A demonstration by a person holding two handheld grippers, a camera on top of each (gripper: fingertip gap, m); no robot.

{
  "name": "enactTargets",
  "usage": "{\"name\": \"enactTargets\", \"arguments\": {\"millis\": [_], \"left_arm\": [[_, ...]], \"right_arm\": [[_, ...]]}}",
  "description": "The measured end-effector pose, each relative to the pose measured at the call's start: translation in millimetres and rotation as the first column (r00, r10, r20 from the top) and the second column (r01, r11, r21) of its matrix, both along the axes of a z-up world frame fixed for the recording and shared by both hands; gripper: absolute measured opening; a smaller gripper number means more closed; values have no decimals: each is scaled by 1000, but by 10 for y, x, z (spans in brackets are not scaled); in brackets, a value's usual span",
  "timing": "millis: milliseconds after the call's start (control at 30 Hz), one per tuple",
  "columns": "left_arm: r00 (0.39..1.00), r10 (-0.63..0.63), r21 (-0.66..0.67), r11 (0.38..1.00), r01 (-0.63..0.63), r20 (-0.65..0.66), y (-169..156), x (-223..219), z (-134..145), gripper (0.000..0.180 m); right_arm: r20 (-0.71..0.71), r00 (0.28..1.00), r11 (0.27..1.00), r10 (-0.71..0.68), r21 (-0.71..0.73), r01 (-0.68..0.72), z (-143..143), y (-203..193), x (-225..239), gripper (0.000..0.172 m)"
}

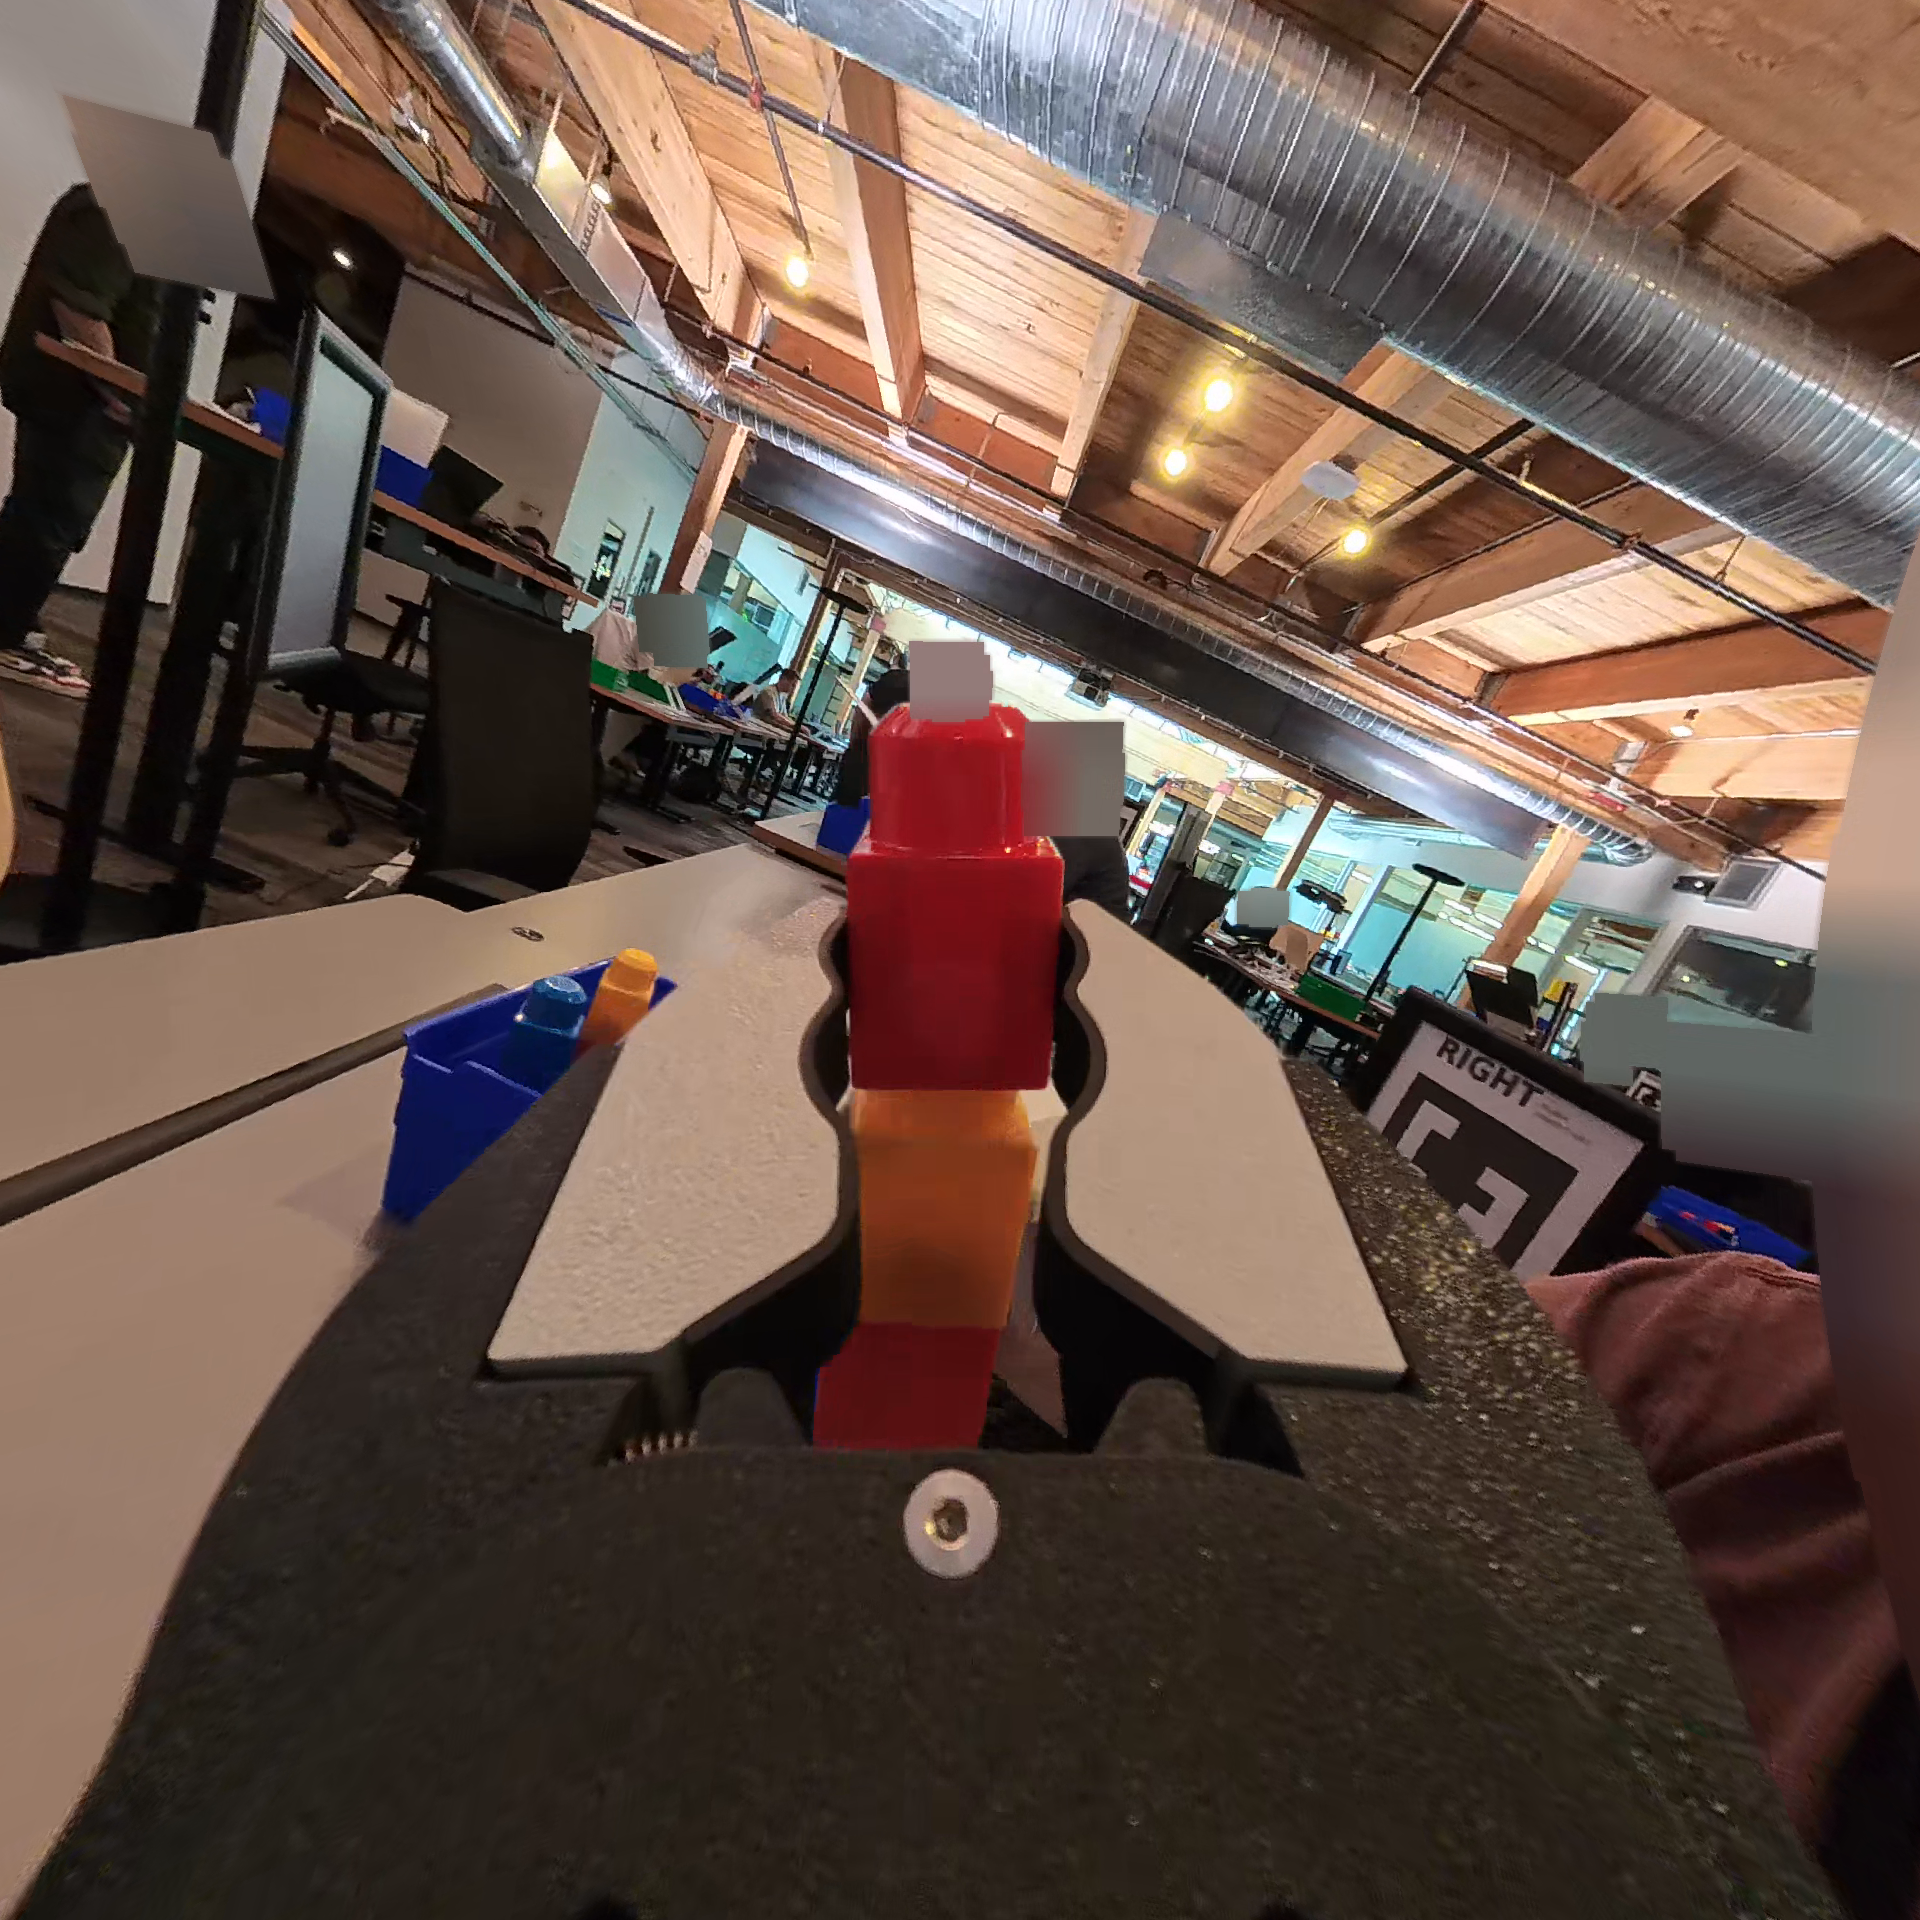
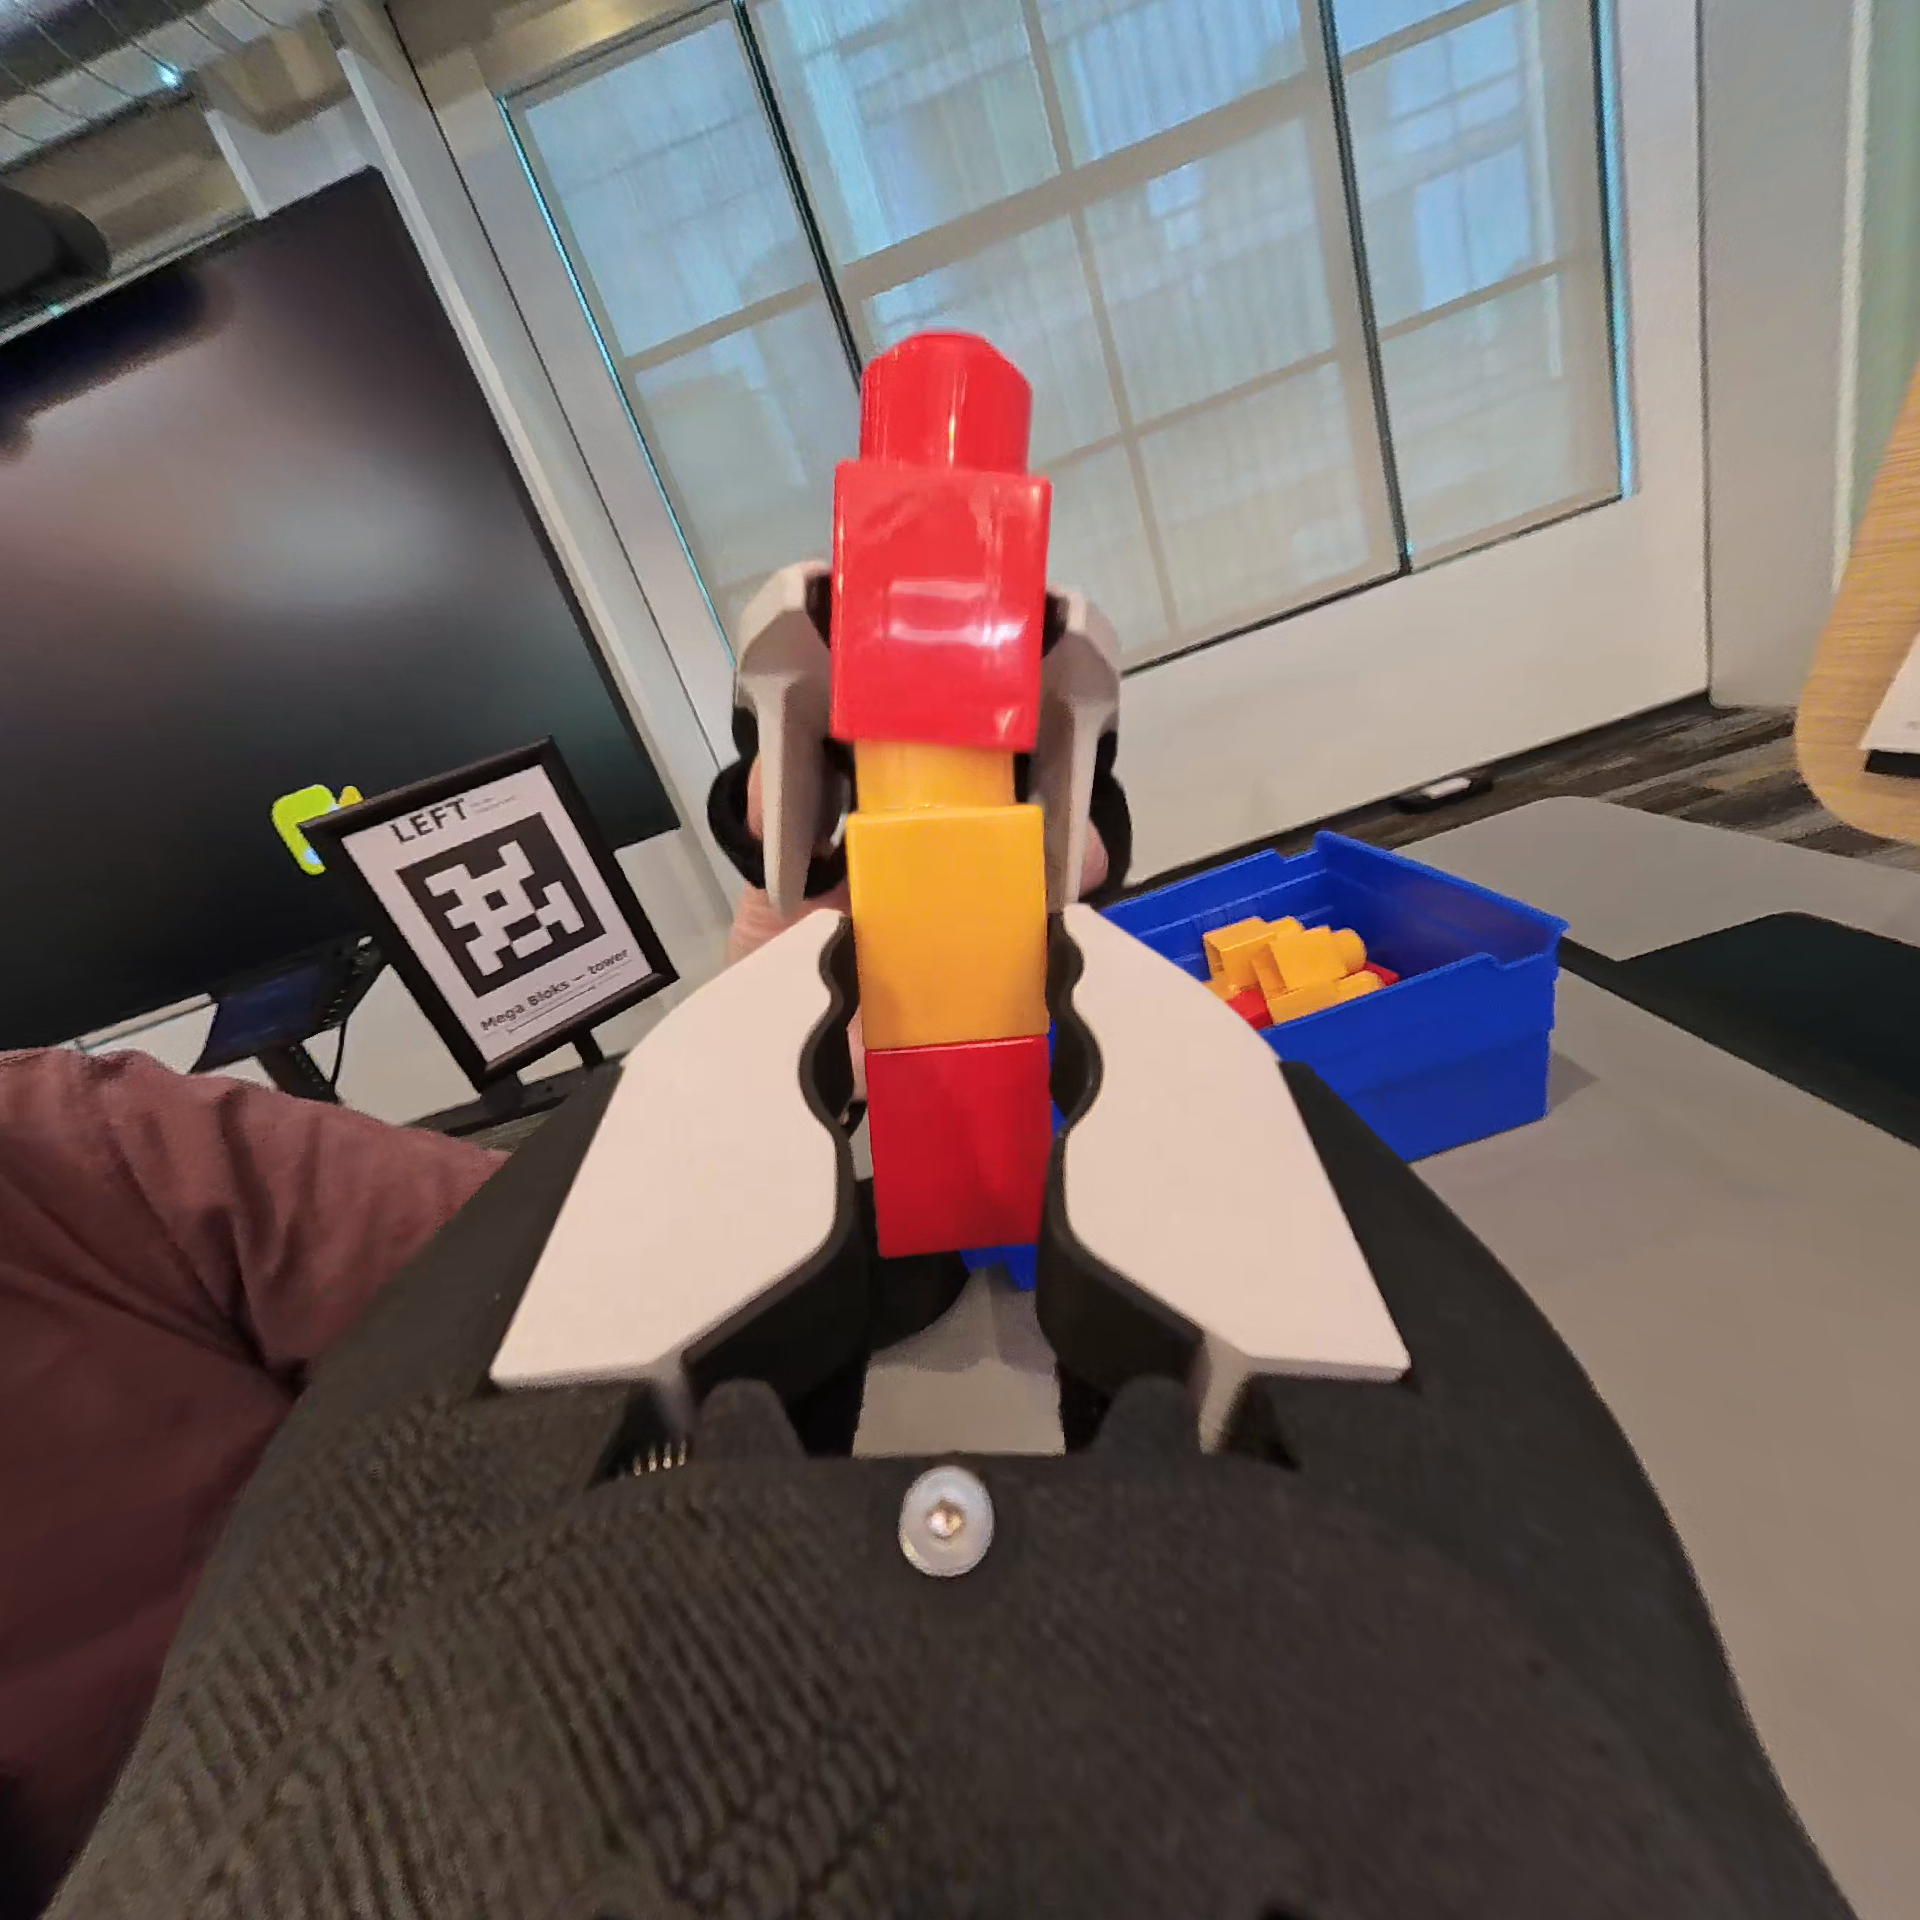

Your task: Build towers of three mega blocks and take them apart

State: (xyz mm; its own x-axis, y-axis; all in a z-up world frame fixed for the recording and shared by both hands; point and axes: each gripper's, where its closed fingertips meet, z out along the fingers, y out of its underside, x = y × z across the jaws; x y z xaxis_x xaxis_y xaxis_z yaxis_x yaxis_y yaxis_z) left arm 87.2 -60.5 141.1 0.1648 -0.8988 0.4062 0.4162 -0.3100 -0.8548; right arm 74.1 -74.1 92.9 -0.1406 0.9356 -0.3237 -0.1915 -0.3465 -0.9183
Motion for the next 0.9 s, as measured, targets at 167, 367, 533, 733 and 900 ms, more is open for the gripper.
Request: {"name": "enactTargets", "arguments": {"millis": [167,367,533,733,900], "left_arm": [[1000,25,15,1000,-25,-12,-6,23,-3,35],[996,13,28,1000,-11,-90,-14,37,-73,36],[991,-20,15,1000,22,-134,-42,32,-108,36],[983,28,6,1000,-28,-183,50,28,-214,36],[979,17,35,999,-10,-205,13,31,-211,35]], "right_arm": [[-48,999,1000,-23,-1,23,55,29,60,35],[-60,998,999,16,-37,-19,27,24,53,35],[-42,999,1000,16,-4,-16,35,14,67,35],[-36,999,999,-12,-49,10,-30,95,62,35],[-44,999,998,6,-55,-9,-10,82,76,35]]}}
